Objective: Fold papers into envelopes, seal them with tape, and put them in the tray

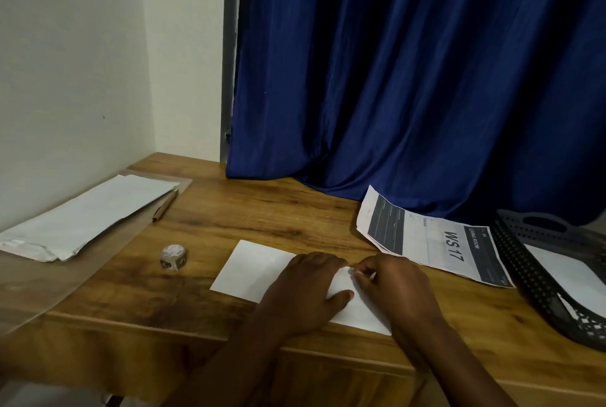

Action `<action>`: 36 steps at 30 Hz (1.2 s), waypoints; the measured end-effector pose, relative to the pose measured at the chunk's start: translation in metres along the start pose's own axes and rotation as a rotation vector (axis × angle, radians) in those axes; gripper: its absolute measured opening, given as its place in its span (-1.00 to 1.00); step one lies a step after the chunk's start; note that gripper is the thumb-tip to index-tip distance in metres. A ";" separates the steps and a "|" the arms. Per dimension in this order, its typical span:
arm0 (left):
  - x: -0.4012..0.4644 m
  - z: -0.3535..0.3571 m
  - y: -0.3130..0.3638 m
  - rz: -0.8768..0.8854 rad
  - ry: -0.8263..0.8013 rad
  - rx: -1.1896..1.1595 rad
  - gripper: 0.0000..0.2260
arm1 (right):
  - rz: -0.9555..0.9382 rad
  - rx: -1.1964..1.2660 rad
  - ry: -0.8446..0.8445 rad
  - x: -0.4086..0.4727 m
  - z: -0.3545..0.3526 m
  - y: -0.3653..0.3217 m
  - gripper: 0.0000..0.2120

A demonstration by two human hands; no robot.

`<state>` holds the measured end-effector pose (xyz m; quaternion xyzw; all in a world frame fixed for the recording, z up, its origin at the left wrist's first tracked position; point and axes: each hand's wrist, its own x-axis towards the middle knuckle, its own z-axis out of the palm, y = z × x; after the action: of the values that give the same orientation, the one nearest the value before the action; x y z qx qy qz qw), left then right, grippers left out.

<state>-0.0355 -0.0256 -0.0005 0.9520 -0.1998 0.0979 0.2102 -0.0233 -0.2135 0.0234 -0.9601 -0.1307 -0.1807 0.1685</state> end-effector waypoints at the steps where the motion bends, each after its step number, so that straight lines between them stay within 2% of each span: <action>1: 0.000 0.001 -0.001 0.002 -0.001 0.001 -0.44 | -0.018 0.002 -0.008 0.000 0.002 0.001 -0.85; 5: -0.001 0.002 0.000 0.013 -0.001 0.010 -0.45 | -0.029 0.036 -0.060 0.001 0.008 0.001 -0.84; 9: 0.000 0.001 0.000 0.024 -0.001 0.021 -0.48 | -0.060 -0.047 -0.019 0.003 0.010 -0.002 -0.88; 15: 0.000 0.001 -0.001 0.040 -0.022 0.069 -0.50 | 0.006 -0.107 -0.089 0.010 0.000 -0.008 -0.83; 23: 0.000 0.000 0.001 0.032 -0.026 0.083 -0.51 | 0.040 0.009 -0.169 0.009 0.001 -0.001 -0.89; 26: -0.002 -0.001 0.002 0.026 -0.034 0.077 -0.51 | 0.048 0.071 -0.166 0.003 0.003 0.006 -0.83; 30: -0.001 0.000 0.001 0.025 -0.042 0.081 -0.50 | -0.051 0.090 -0.134 -0.009 0.003 0.010 -0.78; 36: -0.002 -0.001 0.002 0.024 -0.050 0.089 -0.51 | -0.203 -0.023 -0.101 -0.036 0.001 0.014 -0.66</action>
<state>-0.0378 -0.0263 0.0004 0.9601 -0.2119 0.0854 0.1612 -0.0505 -0.2326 0.0045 -0.9517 -0.2336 -0.1499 0.1313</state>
